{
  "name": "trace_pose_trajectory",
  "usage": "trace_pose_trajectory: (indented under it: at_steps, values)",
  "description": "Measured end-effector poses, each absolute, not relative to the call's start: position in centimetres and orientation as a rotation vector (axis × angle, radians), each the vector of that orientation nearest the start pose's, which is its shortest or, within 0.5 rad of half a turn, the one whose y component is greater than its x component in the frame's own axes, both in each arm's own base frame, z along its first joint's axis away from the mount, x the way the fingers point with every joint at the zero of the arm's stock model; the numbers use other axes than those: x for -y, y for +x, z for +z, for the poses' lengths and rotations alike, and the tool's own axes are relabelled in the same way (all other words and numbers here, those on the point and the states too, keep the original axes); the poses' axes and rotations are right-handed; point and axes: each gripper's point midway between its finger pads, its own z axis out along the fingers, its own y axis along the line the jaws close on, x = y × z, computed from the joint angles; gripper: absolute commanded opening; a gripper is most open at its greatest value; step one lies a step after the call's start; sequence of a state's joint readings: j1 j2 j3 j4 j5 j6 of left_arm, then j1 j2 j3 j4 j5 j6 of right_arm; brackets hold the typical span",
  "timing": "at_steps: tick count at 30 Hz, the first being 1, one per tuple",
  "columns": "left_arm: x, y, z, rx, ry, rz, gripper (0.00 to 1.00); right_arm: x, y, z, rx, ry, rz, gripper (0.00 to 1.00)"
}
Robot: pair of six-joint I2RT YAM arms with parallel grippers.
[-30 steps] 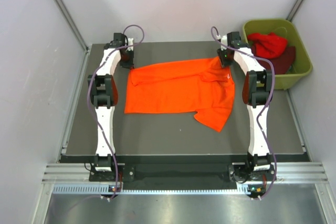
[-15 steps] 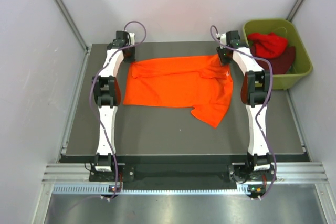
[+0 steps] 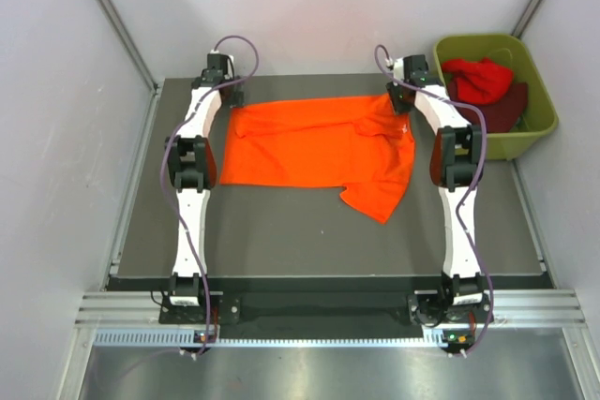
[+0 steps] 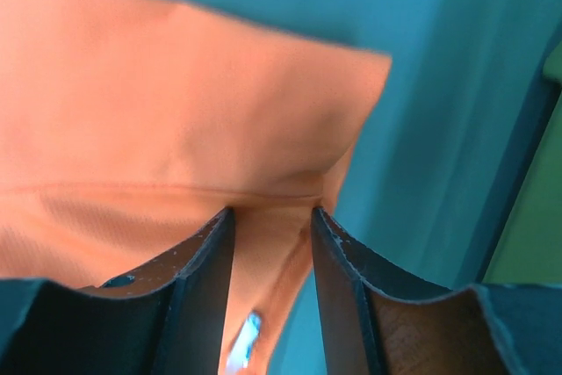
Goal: Fold and stack the t-shirts
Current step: Fold the tshirt
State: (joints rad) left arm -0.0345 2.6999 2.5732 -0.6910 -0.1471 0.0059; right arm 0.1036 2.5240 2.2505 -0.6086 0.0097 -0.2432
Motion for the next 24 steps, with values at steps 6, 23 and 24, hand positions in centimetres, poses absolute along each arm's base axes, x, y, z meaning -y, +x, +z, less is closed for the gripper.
trace_pose_trajectory:
  at_steps: [6, 23, 24]
  values:
    - [0.0, 61.0, 7.4, -2.438, -0.021, 0.153, 0.86, -4.6, 56.5, 5.7, -2.483, -0.452, -0.08, 0.43]
    - [5.6, 50.2, 11.4, -2.544, -0.101, -0.285, 0.61, -8.7, 40.7, 12.0, -2.37, -0.822, 0.059, 0.45]
    - [5.9, 50.4, 10.1, -2.57, -0.108, -0.308, 0.54, -8.9, 40.3, 11.6, -2.379, -0.841, 0.063, 0.45]
